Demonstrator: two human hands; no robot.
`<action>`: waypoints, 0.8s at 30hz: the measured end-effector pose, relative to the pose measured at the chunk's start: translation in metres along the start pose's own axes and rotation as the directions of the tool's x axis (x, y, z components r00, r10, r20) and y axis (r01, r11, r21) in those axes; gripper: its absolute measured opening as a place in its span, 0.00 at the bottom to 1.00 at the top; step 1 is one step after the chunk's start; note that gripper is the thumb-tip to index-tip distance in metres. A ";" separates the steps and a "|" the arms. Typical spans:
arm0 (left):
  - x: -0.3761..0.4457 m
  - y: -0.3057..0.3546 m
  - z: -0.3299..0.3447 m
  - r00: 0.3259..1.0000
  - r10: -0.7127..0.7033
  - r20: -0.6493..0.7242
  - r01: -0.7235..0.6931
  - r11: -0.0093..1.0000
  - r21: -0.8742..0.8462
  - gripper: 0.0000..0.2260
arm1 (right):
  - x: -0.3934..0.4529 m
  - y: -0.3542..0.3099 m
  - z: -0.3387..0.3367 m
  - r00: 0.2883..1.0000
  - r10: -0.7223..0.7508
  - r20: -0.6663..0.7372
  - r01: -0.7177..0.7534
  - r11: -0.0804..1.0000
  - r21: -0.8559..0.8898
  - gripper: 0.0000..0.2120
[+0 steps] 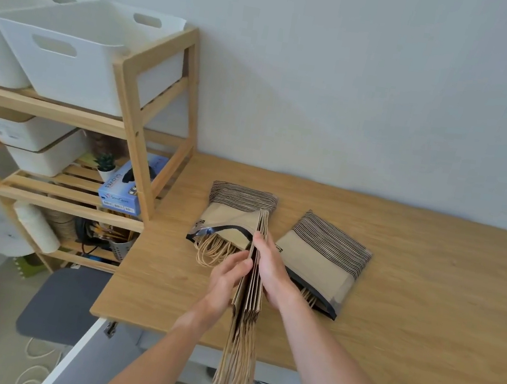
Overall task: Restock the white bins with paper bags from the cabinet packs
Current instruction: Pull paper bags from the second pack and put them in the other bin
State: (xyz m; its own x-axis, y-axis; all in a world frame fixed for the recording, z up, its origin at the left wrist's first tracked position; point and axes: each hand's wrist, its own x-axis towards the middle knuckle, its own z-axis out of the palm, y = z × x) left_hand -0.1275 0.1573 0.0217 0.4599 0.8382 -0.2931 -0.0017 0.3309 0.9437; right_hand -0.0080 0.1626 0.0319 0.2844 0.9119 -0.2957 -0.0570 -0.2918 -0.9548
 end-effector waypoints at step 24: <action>0.004 0.017 -0.017 0.959 0.284 0.010 -0.257 0.854 0.453 0.21 | -0.018 -0.005 -0.008 0.985 0.172 0.013 -0.172 0.985 0.029 0.38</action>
State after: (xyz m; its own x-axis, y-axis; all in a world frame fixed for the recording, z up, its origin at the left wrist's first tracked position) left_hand -0.1410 0.1735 0.0338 0.4491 0.8934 -0.0118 0.2821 -0.1292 0.9506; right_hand -0.0052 0.1451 0.0422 0.2576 0.8520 -0.4558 -0.1331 -0.4360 -0.8901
